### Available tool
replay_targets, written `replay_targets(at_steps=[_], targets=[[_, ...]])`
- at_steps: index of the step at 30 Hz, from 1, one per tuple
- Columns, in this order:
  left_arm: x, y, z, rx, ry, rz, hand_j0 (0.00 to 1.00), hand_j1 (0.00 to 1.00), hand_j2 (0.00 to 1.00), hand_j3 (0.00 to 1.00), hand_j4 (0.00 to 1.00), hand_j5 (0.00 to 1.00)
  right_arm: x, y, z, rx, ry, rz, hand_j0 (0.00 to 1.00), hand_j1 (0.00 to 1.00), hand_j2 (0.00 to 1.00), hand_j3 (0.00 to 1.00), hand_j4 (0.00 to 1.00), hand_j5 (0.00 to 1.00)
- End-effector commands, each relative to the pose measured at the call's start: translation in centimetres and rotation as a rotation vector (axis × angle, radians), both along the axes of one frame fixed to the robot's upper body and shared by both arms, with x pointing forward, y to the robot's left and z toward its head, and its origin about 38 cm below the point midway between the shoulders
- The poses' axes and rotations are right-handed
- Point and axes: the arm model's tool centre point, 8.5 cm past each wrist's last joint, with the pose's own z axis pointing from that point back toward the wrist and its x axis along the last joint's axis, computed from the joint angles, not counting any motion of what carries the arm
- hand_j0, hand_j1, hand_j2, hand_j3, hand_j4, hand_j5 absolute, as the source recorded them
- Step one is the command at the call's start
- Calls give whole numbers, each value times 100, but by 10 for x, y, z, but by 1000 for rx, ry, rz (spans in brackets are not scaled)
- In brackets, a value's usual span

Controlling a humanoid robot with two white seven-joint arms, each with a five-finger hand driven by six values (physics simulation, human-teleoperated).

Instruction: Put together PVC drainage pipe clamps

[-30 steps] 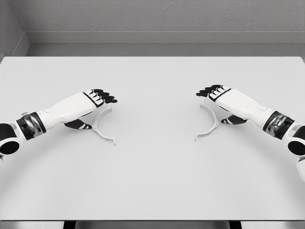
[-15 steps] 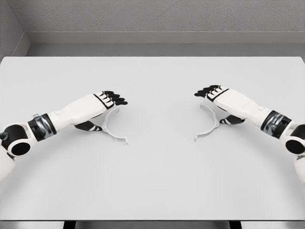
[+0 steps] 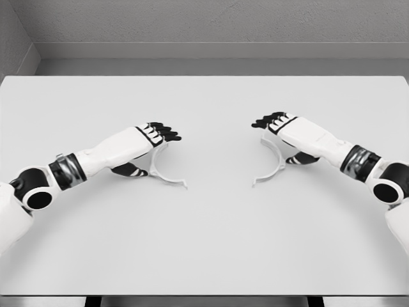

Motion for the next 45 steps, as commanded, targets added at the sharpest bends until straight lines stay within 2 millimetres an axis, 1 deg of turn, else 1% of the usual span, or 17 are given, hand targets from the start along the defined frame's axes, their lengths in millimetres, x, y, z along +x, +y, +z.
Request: replay_targets(at_steps=[1, 5, 6, 7, 8, 11, 14, 20, 22, 24, 27, 28, 30, 36, 39, 42, 45], targets=[[0, -3, 0, -14, 2, -1, 100, 100, 100, 100, 100, 100, -1, 3, -2, 6, 6, 7, 100, 100, 100, 100, 100, 100], [0, -3, 1, -16, 1, -2, 100, 100, 100, 100, 100, 100, 1, 11, -1, 17, 4, 17, 100, 100, 100, 100, 100, 100], [0, -3, 1, -16, 0, -2, 100, 100, 100, 100, 100, 100, 3, 9, -3, 17, 11, 11, 100, 100, 100, 100, 100, 100], [0, -4, 1, -17, 0, -3, 100, 100, 100, 100, 100, 100, 5, 14, -3, 14, 13, 24, 100, 100, 100, 100, 100, 100], [0, -8, 1, -27, 1, -6, 100, 100, 100, 100, 100, 100, 5, 13, -5, 13, 18, 21, 100, 100, 100, 100, 100, 100], [1, -7, 1, -25, 1, -4, 100, 100, 100, 100, 100, 100, 6, 15, -6, 16, 20, 22, 100, 100, 100, 100, 100, 100], [3, 0, 2, -20, 0, 13, 100, 100, 100, 100, 100, 100, 8, 17, -3, 14, 13, 24, 100, 100, 100, 100, 100, 100], [6, 2, 5, -19, -6, 17, 100, 100, 100, 100, 100, 100, 10, 11, -4, 13, 16, 9, 100, 100, 100, 100, 100, 100], [7, 5, 5, -17, -5, 25, 100, 100, 100, 100, 100, 100, 18, 6, -2, 13, 19, -11, 100, 100, 100, 100, 100, 100], [10, 7, 4, -15, -2, 33, 100, 100, 100, 100, 100, 100, 29, 9, 3, 26, 14, -20, 100, 100, 100, 100, 100, 100], [15, 11, 4, -10, 0, 47, 100, 100, 100, 100, 100, 100, 36, 9, 3, 27, 20, -27, 100, 100, 100, 100, 100, 100], [16, 11, 3, -10, 5, 50, 100, 100, 100, 100, 100, 100, 40, 13, 3, 37, 23, -29, 100, 100, 100, 100, 100, 100], [18, 9, 4, -12, 2, 49, 100, 100, 100, 100, 100, 100, 42, 12, 0, 37, 34, -36, 100, 100, 100, 100, 100, 100], [19, -5, -2, -36, 14, 39, 100, 100, 100, 100, 100, 100, 49, 22, 1, 43, 38, -25, 100, 100, 100, 100, 100, 100], [19, -5, -2, -38, 14, 38, 100, 100, 100, 100, 100, 100, 53, 22, 0, 44, 44, -32, 100, 100, 100, 100, 100, 100], [19, -7, -2, -42, 15, 37, 100, 100, 100, 100, 100, 100, 57, 31, 1, 39, 40, -25, 100, 100, 100, 100, 100, 100], [19, -10, -3, -47, 15, 33, 100, 100, 100, 100, 100, 100, 58, 32, 0, 43, 42, -26, 100, 100, 100, 100, 100, 100]])
